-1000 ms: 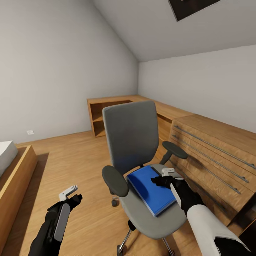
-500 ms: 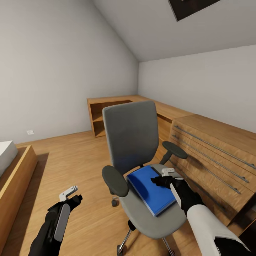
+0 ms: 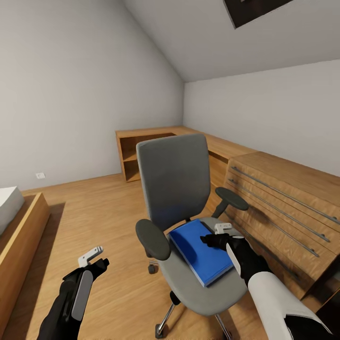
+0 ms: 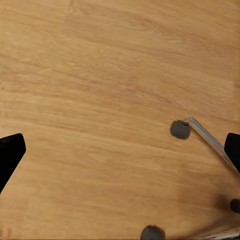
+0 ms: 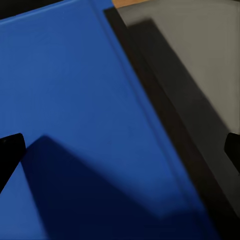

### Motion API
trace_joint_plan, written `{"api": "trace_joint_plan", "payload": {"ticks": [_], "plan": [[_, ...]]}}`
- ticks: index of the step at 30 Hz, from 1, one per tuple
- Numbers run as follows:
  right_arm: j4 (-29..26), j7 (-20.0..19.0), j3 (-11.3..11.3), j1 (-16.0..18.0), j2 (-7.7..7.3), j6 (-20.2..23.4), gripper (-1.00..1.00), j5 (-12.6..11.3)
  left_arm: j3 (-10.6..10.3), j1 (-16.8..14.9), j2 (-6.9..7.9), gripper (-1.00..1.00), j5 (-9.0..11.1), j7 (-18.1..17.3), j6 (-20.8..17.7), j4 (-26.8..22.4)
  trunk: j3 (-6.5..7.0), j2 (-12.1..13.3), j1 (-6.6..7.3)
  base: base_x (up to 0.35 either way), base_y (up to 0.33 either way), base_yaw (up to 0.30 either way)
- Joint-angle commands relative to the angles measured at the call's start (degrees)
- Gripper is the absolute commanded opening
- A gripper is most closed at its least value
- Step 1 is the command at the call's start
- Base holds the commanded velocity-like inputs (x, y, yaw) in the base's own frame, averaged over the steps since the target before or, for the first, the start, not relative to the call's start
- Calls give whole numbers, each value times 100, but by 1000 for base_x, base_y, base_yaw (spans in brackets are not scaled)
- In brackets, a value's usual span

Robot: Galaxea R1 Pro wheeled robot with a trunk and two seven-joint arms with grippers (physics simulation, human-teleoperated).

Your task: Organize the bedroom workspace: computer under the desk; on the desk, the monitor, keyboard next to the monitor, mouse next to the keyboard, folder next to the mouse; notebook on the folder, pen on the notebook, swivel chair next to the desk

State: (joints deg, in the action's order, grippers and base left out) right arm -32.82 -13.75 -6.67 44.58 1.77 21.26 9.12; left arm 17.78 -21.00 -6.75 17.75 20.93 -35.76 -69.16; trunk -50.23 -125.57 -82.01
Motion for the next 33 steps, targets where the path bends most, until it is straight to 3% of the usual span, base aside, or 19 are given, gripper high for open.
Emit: {"api": "trace_joint_plan", "payload": {"ticks": [1,23,33], "plan": [[26,-49,-37,-1,8,26,100,98,6,-3,-3,100,61,45,-18,-14,-7,-2,0,-5,0,0],[21,-49,-36,-1,8,27,100,98,6,-6,6,100,70,52,-22,34,-43,-82,-44,-3,0,0],[21,-46,-30,-1,8,27,100,107,52,-5,7,100,70,46,-19,36,-43,-82,-44,-171,0,0]]}}
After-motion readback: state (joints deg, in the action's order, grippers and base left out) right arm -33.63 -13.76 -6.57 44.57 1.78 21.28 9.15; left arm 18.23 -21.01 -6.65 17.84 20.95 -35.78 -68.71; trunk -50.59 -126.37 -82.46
